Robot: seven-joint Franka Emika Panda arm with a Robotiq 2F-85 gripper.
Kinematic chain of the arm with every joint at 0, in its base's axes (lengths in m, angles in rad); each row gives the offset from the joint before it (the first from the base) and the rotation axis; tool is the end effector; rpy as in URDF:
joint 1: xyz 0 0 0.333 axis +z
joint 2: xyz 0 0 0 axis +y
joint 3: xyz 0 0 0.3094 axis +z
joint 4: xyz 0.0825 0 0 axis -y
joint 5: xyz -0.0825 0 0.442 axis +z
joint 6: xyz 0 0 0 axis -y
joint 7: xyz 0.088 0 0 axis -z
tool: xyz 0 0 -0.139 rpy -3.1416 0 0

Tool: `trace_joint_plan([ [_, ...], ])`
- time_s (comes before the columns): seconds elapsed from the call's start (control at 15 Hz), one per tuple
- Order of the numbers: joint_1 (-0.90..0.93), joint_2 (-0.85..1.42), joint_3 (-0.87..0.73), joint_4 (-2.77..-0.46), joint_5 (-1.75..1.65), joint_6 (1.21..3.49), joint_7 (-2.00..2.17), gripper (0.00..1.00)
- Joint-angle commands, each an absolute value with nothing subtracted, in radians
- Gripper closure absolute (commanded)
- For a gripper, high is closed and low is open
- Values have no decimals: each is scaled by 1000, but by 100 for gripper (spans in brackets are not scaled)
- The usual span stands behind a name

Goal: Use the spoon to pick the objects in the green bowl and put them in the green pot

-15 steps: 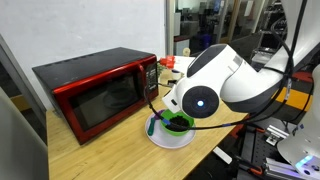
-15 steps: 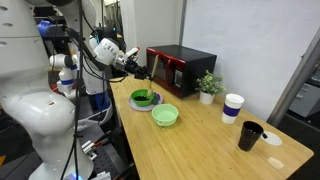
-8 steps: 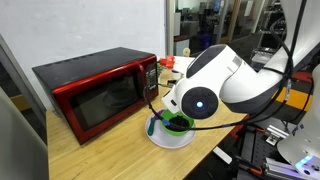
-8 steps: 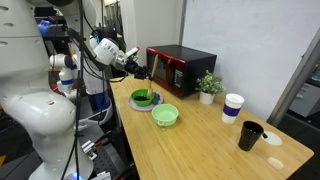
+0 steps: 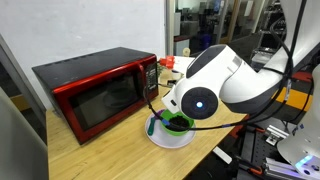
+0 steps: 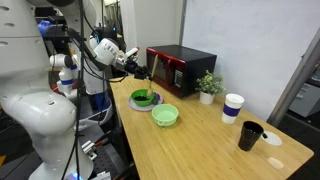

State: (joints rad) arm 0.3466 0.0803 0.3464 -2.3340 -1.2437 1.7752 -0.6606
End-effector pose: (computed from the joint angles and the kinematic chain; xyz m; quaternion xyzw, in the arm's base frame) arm 0.4632 0.2413 0.2482 0.4238 0.7167 -0.2417 0.4984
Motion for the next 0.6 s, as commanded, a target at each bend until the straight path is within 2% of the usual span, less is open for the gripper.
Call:
trace_joint_plan([
  [0.0, 345, 83, 350, -2331, -1243, 1772, -659, 78],
  [0.2, 345, 83, 350, -2331, -1243, 1772, -659, 78],
  [0.27, 345, 83, 350, -2331, -1243, 1772, -659, 94],
  [0.53, 353, 142, 355, -2299, -1274, 1752, -657, 94],
])
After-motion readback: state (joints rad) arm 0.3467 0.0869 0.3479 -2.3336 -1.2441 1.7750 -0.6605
